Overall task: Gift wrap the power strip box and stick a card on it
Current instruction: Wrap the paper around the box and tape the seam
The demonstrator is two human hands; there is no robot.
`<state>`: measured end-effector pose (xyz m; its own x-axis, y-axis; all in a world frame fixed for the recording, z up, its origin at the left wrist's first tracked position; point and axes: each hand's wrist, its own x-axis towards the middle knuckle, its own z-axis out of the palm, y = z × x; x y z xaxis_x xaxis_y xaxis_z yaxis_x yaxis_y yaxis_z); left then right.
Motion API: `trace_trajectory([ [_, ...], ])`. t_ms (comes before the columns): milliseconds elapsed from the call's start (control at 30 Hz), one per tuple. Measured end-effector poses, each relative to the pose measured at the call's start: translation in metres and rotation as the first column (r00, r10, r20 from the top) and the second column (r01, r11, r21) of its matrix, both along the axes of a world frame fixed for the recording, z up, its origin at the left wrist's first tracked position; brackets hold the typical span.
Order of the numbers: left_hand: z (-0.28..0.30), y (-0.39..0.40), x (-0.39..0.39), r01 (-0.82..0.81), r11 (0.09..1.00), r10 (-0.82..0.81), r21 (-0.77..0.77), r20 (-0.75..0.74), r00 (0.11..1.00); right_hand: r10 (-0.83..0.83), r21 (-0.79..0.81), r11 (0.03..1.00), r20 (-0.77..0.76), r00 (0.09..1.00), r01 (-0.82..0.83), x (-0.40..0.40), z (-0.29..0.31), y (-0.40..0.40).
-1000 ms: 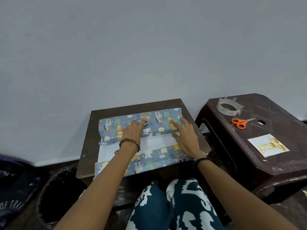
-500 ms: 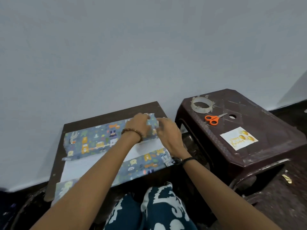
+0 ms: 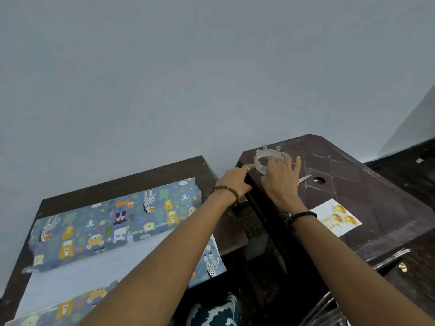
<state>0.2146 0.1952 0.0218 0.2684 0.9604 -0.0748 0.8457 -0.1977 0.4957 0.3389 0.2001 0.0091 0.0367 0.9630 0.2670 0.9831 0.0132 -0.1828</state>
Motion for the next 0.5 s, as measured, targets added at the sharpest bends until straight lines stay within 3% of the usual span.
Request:
trace_trajectory([
  [100,-0.012,0.001,-0.007,0.014,0.999,-0.011,0.048,-0.069,0.998,0.031,0.003,1.0,0.033,0.999,-0.031,0.002,-0.001,0.003],
  [167,-0.014,0.0,-0.016,0.003,0.992,0.024,0.127,-0.21,0.977,0.048,0.031,0.998,0.02,0.999,-0.049,-0.001,0.0,0.004],
  [233,-0.011,-0.004,-0.029,-0.008,0.988,0.07,0.151,-0.409,0.91,0.074,0.063,0.995,0.008,0.997,-0.074,-0.009,0.002,0.001],
  [333,-0.009,-0.016,-0.052,-0.065,0.996,0.084,0.054,-0.628,0.774,0.158,0.056,0.985,0.037,0.987,-0.16,-0.031,0.008,-0.012],
  [400,-0.014,-0.025,-0.069,-0.104,0.995,0.086,0.013,-0.661,0.745,0.241,0.041,0.969,0.047,0.969,-0.243,-0.05,0.008,-0.022],
  [500,-0.019,-0.037,-0.091,-0.127,0.992,0.112,0.02,-0.613,0.782,0.349,-0.003,0.937,0.098,0.932,-0.351,-0.077,0.0,-0.036],
])
